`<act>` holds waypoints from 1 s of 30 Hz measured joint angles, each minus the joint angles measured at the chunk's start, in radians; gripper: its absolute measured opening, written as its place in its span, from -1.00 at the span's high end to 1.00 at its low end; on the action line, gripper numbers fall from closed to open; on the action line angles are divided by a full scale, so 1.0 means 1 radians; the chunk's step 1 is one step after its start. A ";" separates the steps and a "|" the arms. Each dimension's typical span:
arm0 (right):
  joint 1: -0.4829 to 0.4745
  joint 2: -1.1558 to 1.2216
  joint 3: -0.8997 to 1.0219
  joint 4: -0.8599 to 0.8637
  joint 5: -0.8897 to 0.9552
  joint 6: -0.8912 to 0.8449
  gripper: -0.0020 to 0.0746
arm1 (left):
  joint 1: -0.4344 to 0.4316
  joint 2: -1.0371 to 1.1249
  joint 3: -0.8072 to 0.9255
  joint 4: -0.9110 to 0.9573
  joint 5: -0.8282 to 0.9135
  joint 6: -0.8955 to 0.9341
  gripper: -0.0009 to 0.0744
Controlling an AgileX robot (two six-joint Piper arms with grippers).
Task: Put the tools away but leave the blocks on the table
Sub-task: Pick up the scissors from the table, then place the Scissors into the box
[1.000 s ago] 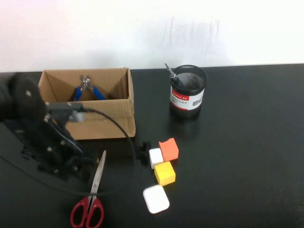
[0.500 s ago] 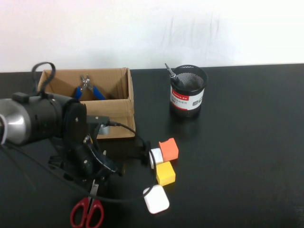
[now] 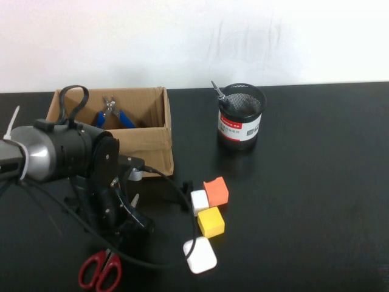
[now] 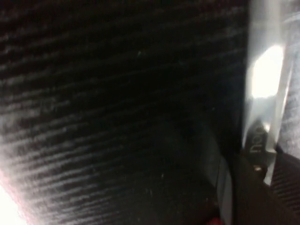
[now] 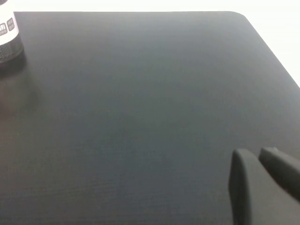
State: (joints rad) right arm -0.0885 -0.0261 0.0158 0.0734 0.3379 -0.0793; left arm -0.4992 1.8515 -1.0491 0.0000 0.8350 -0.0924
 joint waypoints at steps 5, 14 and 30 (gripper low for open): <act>0.000 0.000 0.000 0.000 0.000 0.000 0.96 | 0.000 -0.038 0.009 -0.046 0.001 0.085 0.74; 0.000 0.000 0.000 0.000 0.000 0.000 0.96 | 0.000 -0.411 0.020 -0.117 0.029 0.170 0.74; 0.000 0.000 0.000 0.000 0.000 0.000 0.96 | 0.000 -0.506 -0.058 0.663 -0.272 0.167 0.74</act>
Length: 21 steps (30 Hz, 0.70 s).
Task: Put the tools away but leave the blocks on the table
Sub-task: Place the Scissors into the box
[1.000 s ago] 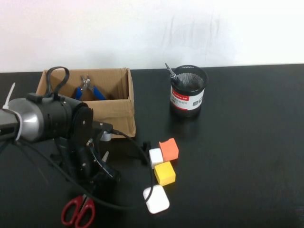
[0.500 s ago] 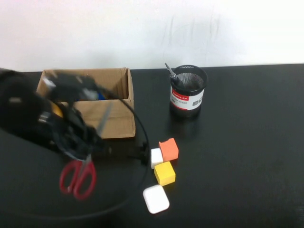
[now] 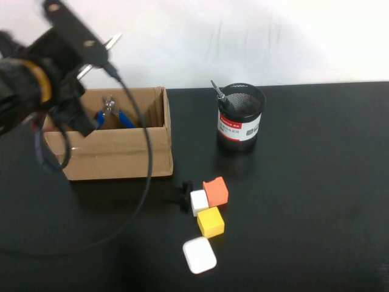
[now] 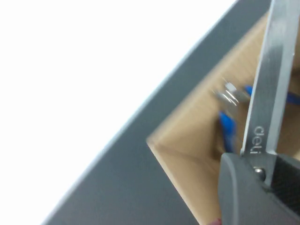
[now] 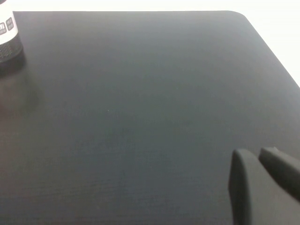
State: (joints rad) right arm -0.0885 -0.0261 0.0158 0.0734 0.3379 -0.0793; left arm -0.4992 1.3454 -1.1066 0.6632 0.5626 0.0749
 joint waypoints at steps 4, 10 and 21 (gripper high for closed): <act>0.000 0.000 0.000 0.000 0.000 -0.002 0.96 | 0.014 0.101 -0.087 0.022 -0.056 0.051 0.74; 0.000 0.000 0.000 0.000 0.000 -0.001 0.96 | 0.090 0.234 -0.235 -0.186 -0.028 0.296 0.74; 0.000 0.000 0.000 0.000 0.000 -0.001 0.96 | 0.190 0.360 -0.334 -0.669 0.102 0.928 0.74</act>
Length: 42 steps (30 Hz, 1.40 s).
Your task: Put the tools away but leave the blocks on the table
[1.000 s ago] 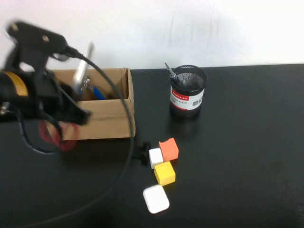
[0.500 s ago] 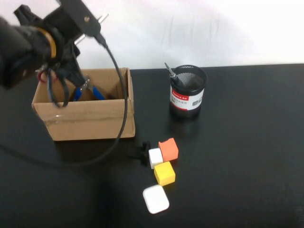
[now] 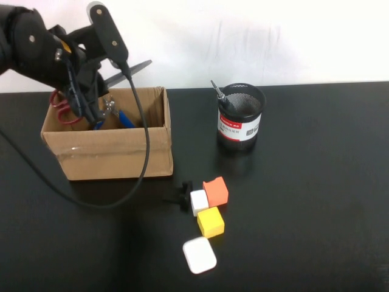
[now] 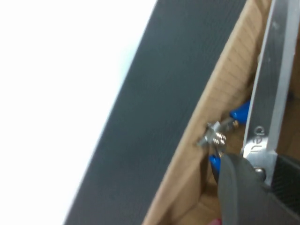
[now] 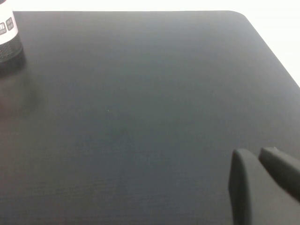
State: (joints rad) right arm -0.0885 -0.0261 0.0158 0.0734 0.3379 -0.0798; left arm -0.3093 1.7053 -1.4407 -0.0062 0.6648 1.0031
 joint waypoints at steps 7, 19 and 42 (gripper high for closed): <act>0.000 0.000 0.000 0.000 0.000 0.000 0.96 | -0.003 0.029 -0.005 -0.019 -0.051 0.013 0.74; 0.000 0.000 0.000 0.000 0.000 0.000 0.96 | -0.010 0.010 -0.006 -0.017 -0.033 -0.009 0.11; 0.000 0.000 0.000 0.000 0.000 0.000 0.96 | -0.010 -0.765 0.164 -0.016 0.226 -0.426 0.97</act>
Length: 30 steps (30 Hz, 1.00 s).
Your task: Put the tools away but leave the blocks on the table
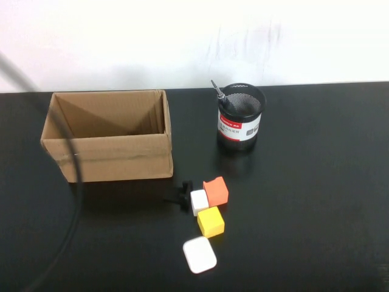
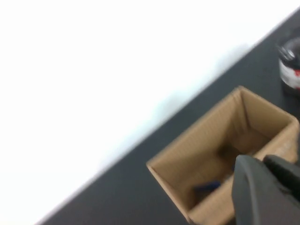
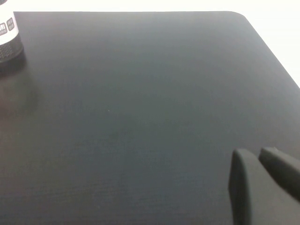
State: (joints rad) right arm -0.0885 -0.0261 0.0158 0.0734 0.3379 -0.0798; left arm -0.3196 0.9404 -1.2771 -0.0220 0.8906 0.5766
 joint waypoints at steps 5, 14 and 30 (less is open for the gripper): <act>0.000 0.000 0.000 0.000 0.000 0.000 0.96 | 0.000 -0.209 0.177 0.000 0.003 -0.108 0.97; 0.000 0.000 0.000 0.000 0.000 0.000 0.96 | 0.000 -0.592 0.457 -0.089 0.021 -0.187 0.97; 0.000 0.000 0.000 0.000 0.000 0.000 0.96 | 0.000 -0.879 0.766 -0.131 -0.050 -0.260 0.97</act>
State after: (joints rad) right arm -0.0885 -0.0261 0.0158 0.0734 0.3379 -0.0798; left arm -0.3196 0.0618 -0.5115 -0.1526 0.8409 0.3171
